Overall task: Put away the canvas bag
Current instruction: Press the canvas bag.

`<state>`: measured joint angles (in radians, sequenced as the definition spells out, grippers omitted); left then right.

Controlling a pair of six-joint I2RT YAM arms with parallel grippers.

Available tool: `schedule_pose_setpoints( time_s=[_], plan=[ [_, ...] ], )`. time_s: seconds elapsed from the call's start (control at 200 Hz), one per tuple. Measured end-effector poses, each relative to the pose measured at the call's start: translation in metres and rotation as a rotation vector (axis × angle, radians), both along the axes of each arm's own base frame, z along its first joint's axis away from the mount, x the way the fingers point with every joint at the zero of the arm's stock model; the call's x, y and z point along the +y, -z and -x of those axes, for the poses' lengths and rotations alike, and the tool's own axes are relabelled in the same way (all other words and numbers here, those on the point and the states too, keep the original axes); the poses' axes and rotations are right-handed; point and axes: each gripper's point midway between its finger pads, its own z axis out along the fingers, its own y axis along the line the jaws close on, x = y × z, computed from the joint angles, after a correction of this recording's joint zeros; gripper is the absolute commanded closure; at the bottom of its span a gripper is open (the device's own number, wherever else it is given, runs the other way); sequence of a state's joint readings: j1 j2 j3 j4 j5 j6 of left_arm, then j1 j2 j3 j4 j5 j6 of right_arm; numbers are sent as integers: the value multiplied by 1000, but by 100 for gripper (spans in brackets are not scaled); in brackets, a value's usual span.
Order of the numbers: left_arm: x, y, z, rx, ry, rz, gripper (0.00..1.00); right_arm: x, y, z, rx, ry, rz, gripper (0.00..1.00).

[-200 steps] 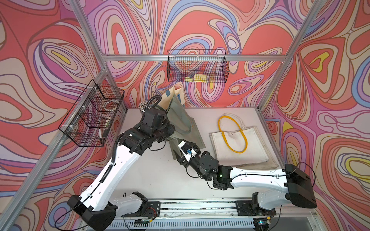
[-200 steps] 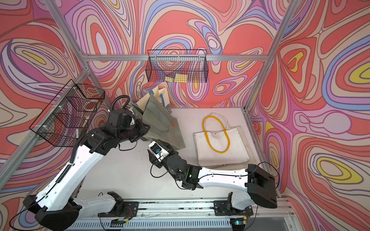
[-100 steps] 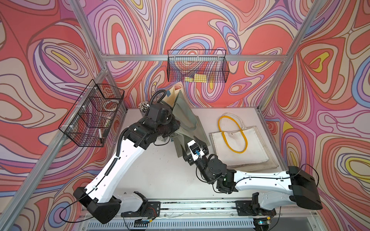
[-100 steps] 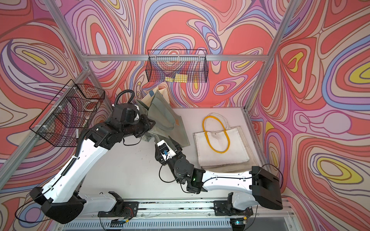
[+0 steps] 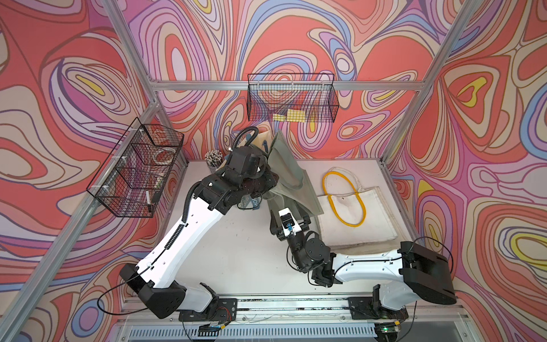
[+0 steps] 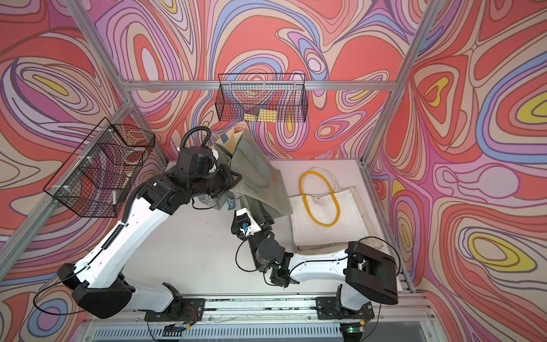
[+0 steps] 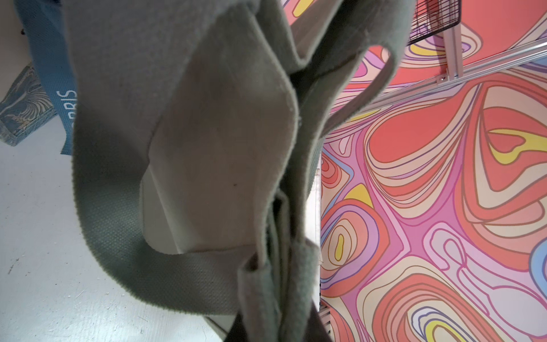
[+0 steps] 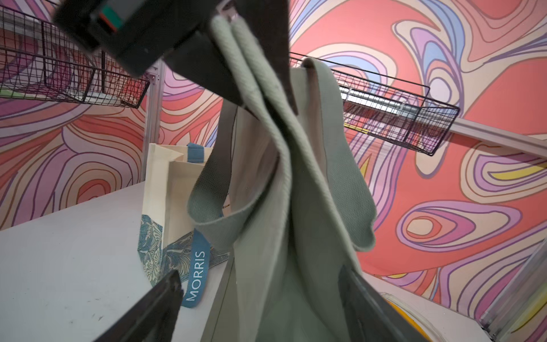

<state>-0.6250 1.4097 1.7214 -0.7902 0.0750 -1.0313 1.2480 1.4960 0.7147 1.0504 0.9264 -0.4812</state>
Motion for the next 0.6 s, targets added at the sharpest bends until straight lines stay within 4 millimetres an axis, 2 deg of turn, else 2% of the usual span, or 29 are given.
schedule_pose_setpoints(
  time_s=[0.205, 0.346, 0.496, 0.601],
  plan=[
    [-3, -4, -3, -12, 8, -1, 100, -33, -12, 6, 9, -9, -67, 12],
    [-7, -3, -8, -6, 12, -3, 100, -49, -20, 9, 14, -25, -100, 10],
    [-13, -4, -10, -5, 26, 1, 100, -57, -15, -3, 34, -11, -75, 4],
    [-15, -4, -9, -3, 35, 5, 100, -65, -9, -20, 65, -29, -90, 4]
  ],
)
